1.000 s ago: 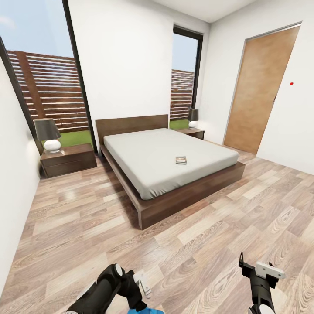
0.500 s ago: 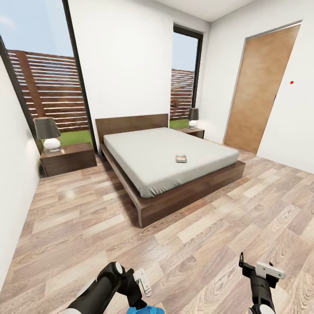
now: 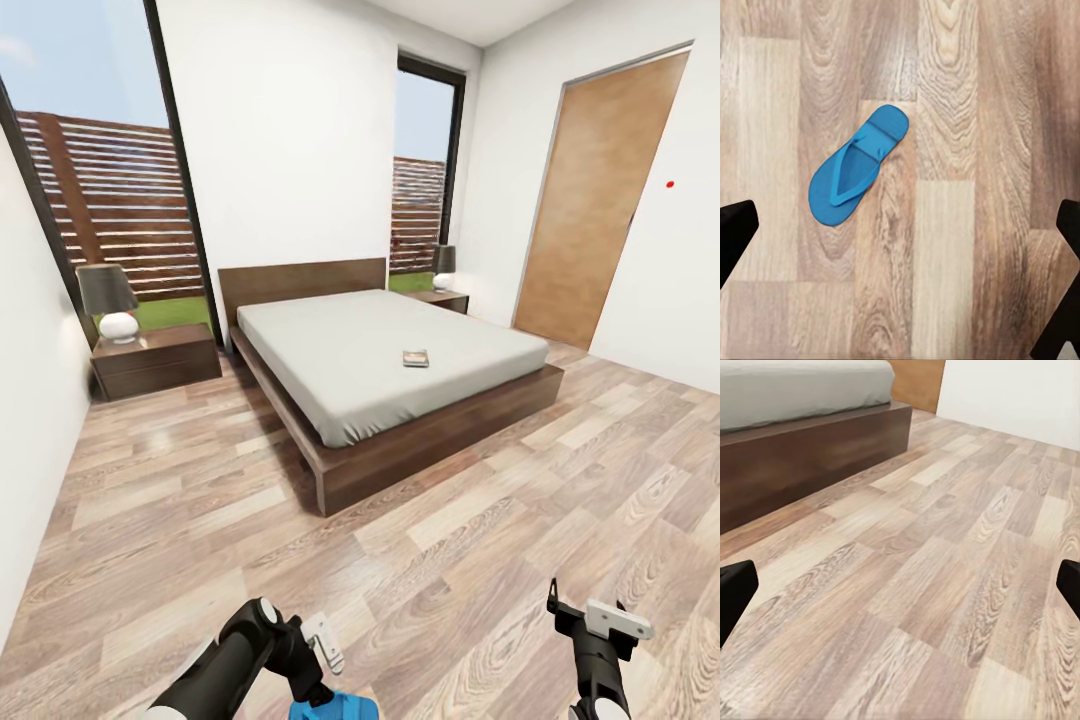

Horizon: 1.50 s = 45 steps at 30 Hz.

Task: In the bedroom, move the book from the bed onto either nightstand, and place the two sandals side by side next to the bed.

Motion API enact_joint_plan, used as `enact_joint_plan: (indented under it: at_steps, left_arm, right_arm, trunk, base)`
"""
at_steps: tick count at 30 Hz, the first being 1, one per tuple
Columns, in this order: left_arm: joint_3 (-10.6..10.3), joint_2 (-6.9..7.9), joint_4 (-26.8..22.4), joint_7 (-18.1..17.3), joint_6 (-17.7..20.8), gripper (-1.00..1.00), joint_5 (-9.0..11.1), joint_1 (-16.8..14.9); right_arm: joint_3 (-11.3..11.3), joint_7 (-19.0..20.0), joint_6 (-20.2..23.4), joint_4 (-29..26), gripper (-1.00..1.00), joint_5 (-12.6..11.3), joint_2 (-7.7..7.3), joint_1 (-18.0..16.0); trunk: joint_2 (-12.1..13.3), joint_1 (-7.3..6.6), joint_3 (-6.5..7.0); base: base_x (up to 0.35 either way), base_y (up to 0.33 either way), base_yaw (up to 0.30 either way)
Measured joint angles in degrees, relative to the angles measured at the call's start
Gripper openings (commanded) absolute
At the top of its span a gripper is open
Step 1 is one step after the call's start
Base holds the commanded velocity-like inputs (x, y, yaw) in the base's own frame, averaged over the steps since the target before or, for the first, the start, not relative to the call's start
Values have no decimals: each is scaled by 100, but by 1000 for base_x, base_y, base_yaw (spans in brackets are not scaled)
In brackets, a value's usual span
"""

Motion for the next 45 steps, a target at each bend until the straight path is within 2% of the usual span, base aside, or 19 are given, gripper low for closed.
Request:
enact_joint_plan:
  at_steps: [14, 45]
  left_arm:
    - [104, -6, 7, 0, 58, 100, -6, 0]
    - [95, -10, 8, 0, 55, 100, -7, 0]
  right_arm:
    - [9, -3, 0, 0, 100, 0, 9, 0]
    - [9, -9, -1, 0, 100, 0, 9, 0]
  trunk:
    - [-562, 308, -251]
    - [-1805, 989, -808]
  base:
    - [0, 0, 0]
    - [0, 0, 0]
